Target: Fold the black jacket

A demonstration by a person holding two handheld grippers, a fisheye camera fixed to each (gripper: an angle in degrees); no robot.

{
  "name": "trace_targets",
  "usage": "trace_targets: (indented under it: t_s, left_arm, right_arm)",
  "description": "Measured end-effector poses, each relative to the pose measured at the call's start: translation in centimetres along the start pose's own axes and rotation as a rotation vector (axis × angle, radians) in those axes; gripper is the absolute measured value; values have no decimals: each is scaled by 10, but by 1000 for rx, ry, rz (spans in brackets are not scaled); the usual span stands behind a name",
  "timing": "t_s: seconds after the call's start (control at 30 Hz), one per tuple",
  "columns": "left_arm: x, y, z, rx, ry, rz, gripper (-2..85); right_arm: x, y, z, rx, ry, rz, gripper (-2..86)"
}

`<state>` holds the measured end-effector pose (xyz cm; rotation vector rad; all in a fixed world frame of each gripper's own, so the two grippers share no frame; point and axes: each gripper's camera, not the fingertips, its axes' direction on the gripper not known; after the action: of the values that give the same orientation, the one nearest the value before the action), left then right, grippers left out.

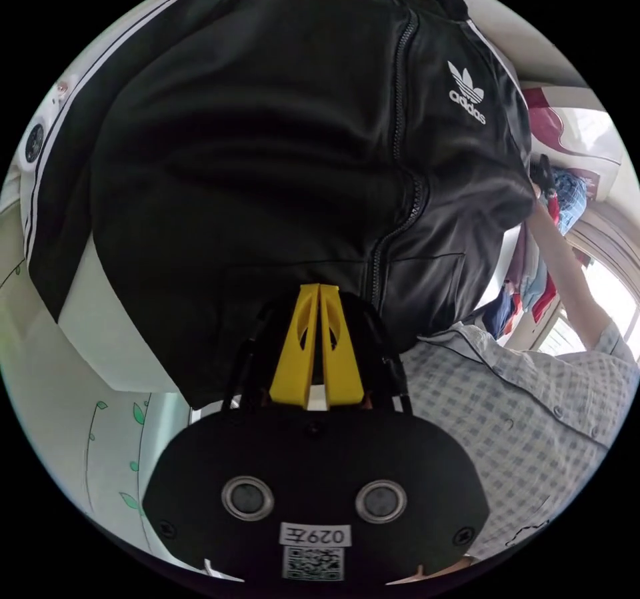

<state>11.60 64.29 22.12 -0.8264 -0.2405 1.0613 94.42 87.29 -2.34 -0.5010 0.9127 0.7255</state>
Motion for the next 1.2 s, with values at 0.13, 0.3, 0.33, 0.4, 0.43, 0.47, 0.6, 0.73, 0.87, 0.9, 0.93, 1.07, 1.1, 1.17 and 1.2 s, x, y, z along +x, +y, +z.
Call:
trace_targets:
  t_s: [0.13,0.3,0.33,0.4,0.43,0.47,0.6,0.73,0.87,0.9,0.93,1.07,1.1,1.17,1.2]
  left_arm:
    - [-9,1,1,10,18,19,-10]
    - [-23,4,2,27,62,89,-10]
    - [-25,5,2,28,60,119,-10]
    - [-28,5,2,29,59,163,-10]
    - [-30,6,3,29,62,193,-10]
    - [-33,7,3,33,68,224,-10]
    - [-52,13,5,71,153,287,-9]
    - [-92,40,-4,190,403,317,-6]
    - [-146,87,-15,330,502,264,39]
    - [-154,92,-15,334,507,254,57]
    - [-166,100,-13,334,519,243,75]
    - [-177,108,-11,327,491,301,105]
    - [-175,107,-13,333,478,315,108]
    - [-156,97,-22,364,390,381,121]
    - [-149,93,-23,368,363,402,124]
  right_arm:
    - [-49,75,-94,312,11,-162,10]
    - [-117,197,-221,670,28,-348,7]
    - [-138,231,-242,737,21,-406,7]
    - [-174,285,-261,817,12,-488,7]
    - [-199,321,-263,846,-11,-544,8]
    - [-225,356,-259,865,-44,-603,8]
    - [-310,440,-208,771,-173,-788,15]
    - [-403,500,-84,251,-240,-1076,44]
    - [-396,540,-12,70,-234,-1041,37]
    - [-391,540,-6,58,-229,-1021,37]
    - [-379,539,2,41,-214,-964,40]
    - [-336,518,21,16,-167,-769,28]
    - [-332,514,24,13,-167,-747,22]
    - [-315,497,44,-6,-197,-671,8]
    - [-312,492,50,-16,-207,-653,5]
